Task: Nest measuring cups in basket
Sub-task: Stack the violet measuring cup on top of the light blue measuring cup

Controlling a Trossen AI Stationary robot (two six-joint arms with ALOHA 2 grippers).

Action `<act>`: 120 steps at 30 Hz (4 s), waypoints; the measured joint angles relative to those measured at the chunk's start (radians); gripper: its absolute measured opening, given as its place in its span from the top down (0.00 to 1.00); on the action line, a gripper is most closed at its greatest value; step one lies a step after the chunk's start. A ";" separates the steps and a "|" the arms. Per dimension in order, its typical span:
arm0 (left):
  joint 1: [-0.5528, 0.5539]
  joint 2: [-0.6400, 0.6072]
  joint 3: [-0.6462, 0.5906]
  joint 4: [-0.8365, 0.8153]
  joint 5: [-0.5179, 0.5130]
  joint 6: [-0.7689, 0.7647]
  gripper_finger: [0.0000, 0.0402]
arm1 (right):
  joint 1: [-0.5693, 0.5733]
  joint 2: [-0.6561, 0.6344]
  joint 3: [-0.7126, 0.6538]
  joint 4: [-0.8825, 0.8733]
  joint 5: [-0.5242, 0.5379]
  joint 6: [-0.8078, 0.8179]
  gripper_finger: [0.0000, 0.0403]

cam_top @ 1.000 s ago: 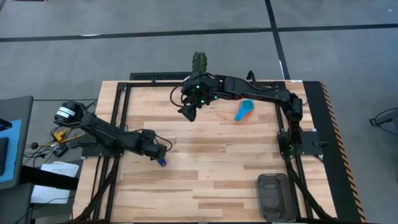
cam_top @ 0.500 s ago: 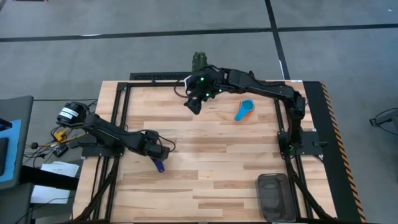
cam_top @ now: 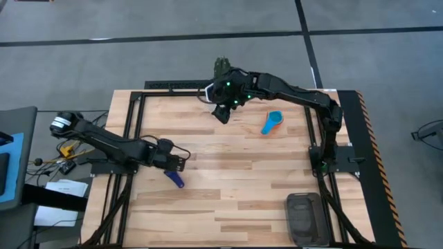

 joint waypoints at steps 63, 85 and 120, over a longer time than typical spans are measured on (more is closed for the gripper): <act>-0.392 0.268 -0.052 0.755 0.036 1.201 0.43 | 0.590 0.253 -0.507 0.835 -0.028 0.950 0.38; -0.442 0.500 0.017 0.742 -0.179 1.233 0.38 | 0.608 0.108 -0.510 0.530 0.032 0.837 0.47; -0.421 0.475 0.263 0.146 -0.193 1.639 1.00 | 0.550 -0.039 -0.511 0.512 0.212 0.823 0.54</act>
